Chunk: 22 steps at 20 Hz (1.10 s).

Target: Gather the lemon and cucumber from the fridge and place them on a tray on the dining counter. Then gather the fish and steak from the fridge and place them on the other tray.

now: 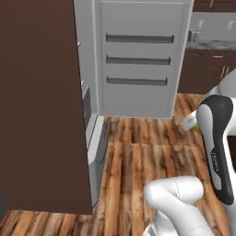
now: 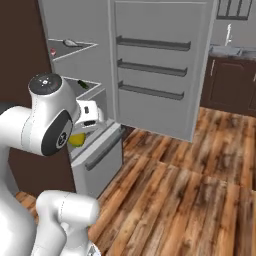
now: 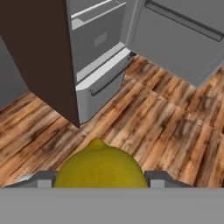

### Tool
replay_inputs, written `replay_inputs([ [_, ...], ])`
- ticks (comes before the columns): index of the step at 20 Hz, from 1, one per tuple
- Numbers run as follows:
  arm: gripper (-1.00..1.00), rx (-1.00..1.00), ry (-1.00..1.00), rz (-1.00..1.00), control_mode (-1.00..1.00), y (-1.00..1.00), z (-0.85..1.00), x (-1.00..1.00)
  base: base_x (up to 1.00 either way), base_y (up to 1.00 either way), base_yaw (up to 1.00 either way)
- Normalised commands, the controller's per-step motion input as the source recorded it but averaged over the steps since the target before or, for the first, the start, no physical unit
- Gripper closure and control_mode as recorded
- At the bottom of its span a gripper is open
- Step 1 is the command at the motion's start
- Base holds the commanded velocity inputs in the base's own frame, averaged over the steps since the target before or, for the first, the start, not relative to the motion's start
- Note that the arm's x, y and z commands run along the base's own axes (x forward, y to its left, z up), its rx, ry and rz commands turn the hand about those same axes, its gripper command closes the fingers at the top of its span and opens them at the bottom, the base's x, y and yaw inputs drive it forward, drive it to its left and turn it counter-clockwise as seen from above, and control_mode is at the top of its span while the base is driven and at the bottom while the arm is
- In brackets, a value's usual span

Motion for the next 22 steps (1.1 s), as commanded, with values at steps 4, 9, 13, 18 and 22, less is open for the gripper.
replay_inputs([
  [4, 1.0, 0.0, 0.0, 0.0, 1.0, 0.0, 0.0, 0.0, -0.87, 0.22, -0.48],
  [9, 1.0, 0.0, 0.0, 0.0, 1.0, 0.0, 0.0, 0.0, -0.99, 0.03, -0.42],
  [13, 1.0, 0.0, 0.0, 0.0, 1.0, 0.0, 0.0, 0.0, -1.0, -0.01, -0.36],
  [18, 1.0, 0.0, 0.0, 0.0, 1.0, 0.0, 0.0, 0.0, -1.0, -0.06, -0.35],
  [22, 1.0, 0.0, 0.0, 0.0, 1.0, 0.0, 0.0, 0.0, -0.63, -0.41, -0.28],
])
